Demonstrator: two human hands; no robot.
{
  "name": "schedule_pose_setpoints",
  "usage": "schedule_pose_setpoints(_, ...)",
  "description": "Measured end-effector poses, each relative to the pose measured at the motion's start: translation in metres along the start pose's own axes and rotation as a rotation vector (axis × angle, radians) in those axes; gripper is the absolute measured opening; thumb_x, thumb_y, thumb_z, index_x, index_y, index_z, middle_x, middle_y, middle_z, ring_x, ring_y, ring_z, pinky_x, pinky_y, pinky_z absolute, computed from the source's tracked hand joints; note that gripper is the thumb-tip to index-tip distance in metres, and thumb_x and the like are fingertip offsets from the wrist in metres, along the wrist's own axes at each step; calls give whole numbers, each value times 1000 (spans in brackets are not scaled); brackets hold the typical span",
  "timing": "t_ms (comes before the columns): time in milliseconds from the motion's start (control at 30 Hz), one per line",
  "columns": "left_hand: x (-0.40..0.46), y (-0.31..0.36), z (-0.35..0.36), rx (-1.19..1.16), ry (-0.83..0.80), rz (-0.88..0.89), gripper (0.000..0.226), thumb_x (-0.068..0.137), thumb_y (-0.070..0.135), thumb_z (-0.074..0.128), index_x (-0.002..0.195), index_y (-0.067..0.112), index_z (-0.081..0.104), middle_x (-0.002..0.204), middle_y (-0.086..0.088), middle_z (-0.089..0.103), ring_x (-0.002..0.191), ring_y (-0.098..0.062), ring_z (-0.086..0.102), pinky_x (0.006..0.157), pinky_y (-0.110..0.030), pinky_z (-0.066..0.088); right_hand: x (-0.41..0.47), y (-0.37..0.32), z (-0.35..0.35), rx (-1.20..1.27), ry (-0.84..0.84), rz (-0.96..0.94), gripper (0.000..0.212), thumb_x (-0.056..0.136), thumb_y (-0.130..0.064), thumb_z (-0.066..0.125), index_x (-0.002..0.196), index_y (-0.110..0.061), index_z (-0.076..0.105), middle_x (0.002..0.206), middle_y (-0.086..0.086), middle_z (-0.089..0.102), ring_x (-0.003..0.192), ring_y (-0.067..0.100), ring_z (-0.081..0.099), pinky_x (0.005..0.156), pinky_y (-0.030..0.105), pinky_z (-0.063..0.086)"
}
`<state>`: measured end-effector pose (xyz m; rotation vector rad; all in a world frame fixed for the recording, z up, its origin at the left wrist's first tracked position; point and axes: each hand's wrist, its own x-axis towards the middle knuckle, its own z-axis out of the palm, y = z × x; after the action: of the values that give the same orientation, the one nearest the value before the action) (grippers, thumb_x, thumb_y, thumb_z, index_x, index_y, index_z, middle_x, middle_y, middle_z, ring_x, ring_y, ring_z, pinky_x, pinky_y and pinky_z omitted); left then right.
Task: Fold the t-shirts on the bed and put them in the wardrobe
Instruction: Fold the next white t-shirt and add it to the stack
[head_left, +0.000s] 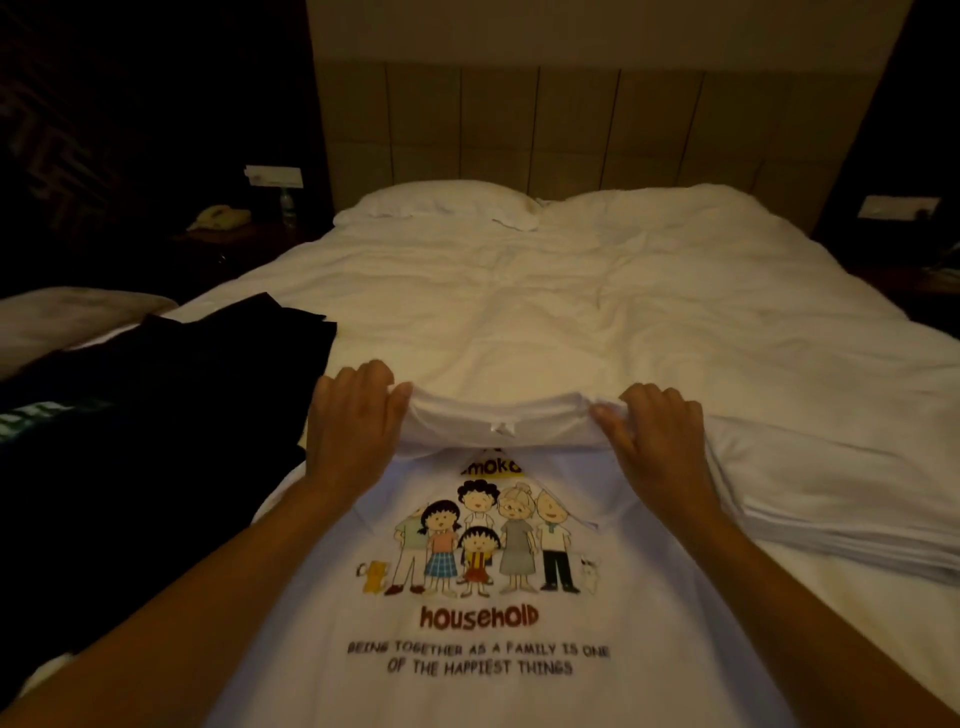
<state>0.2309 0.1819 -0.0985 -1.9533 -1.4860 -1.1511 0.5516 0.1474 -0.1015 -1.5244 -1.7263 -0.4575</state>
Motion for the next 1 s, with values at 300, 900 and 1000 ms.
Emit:
schedule_pose_setpoints(300,-111,-9,-40,56,-372,77,47,102,49,22,90,20,56,84,4,46,76,-20,40,71,-33,23,-104,-8,-42,-88,-107,-113,47,95,-65,30,78,-26,49,73,-5,45,68,22,48,65,36,22)
schedule_pose_setpoints(900,-144,21,-106,-186,-654,-84,73,82,63,18,110,24,74,102,2,68,97,-20,59,85,-33,43,-146,-61,-80,-78,-524,123,40,96,-54,42,105,-29,72,112,-8,71,106,16,63,89,31,45)
schedule_pose_setpoints(1000,-139,25,-108,-186,-646,-104,73,82,63,16,109,23,70,103,2,66,100,-19,57,87,-35,44,-141,-67,-82,-123,-526,167,48,99,-51,31,90,-24,69,99,-1,72,94,20,64,81,33,42)
